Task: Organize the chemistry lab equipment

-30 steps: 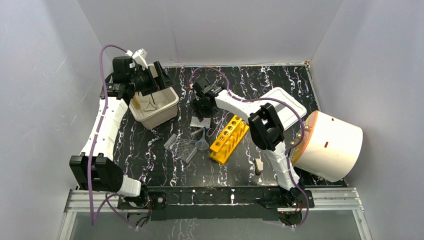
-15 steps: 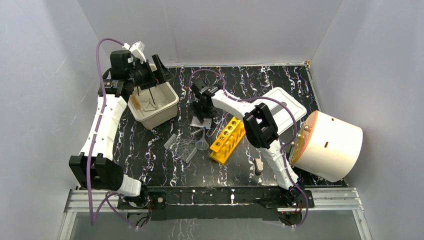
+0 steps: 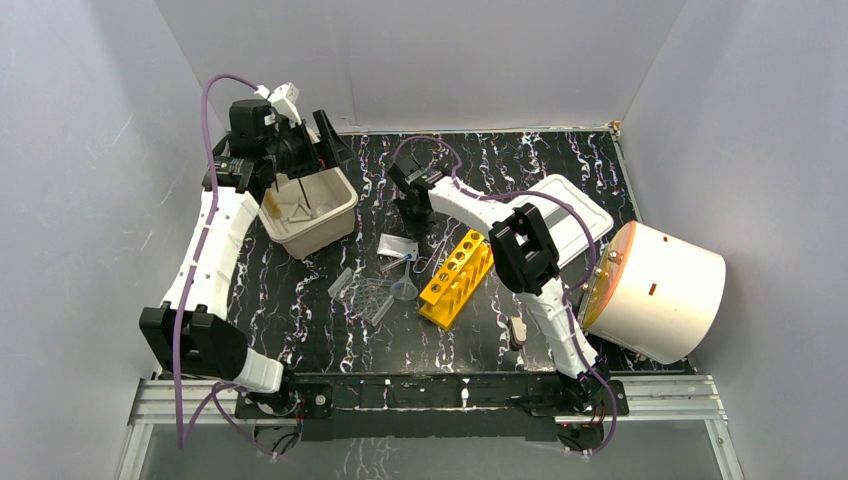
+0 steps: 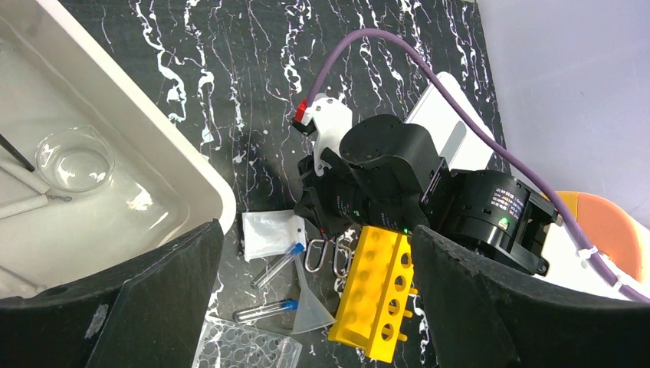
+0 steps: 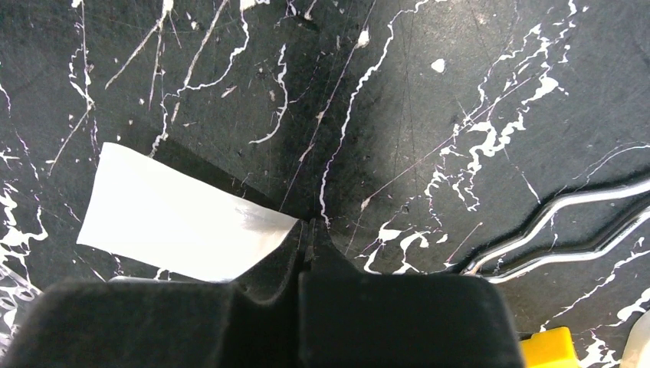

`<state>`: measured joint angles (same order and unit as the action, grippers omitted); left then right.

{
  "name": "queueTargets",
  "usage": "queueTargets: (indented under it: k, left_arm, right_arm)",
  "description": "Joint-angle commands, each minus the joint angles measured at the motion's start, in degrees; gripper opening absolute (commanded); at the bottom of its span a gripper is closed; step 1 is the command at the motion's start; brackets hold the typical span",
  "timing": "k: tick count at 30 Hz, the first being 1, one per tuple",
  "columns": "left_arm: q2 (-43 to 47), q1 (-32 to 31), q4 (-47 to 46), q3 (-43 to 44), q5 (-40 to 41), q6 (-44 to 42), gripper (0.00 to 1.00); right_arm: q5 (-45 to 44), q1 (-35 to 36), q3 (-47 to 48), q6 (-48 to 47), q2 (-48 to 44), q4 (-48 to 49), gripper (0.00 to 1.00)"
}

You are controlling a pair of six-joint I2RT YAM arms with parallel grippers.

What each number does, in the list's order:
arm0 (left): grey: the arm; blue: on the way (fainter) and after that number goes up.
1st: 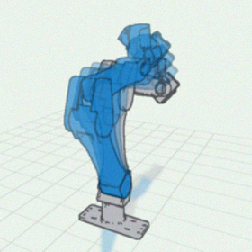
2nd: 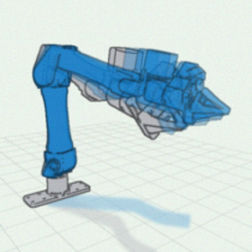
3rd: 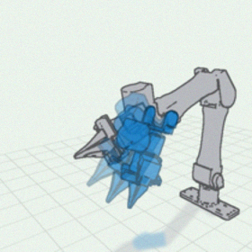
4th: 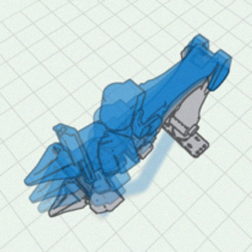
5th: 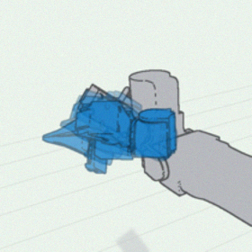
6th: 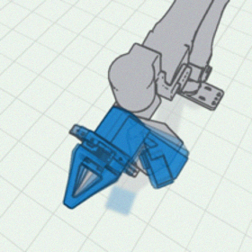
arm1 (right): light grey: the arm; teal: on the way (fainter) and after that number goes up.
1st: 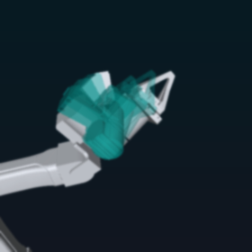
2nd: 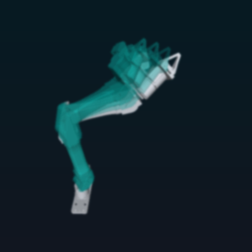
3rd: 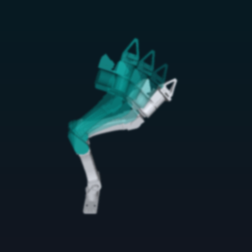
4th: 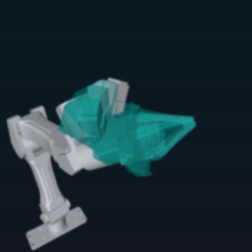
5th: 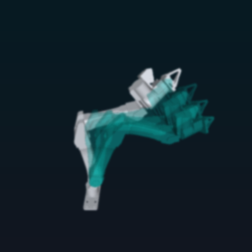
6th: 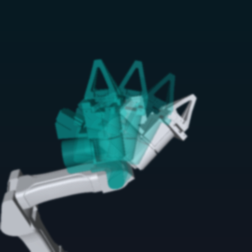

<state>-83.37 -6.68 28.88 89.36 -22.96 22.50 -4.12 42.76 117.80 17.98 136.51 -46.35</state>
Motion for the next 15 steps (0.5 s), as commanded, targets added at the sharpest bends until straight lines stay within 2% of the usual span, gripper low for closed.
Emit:
queueTargets:
  k: [1, 15]
  left_arm:
    - [0.10, -0.53, 0.73, 1.58, 0.24, -0.68, 0.92]
    - [-0.74, -1.32, -0.02, 0.37, -0.40, 0.68, 0.93]
  right_arm:
    - [-2.44, -0.01, -1.47, 0.88, -0.80, 2.84, 0.00]
    - [-4.21, -2.14, -6.43, -0.49, -13.10, 11.54, 0.00]
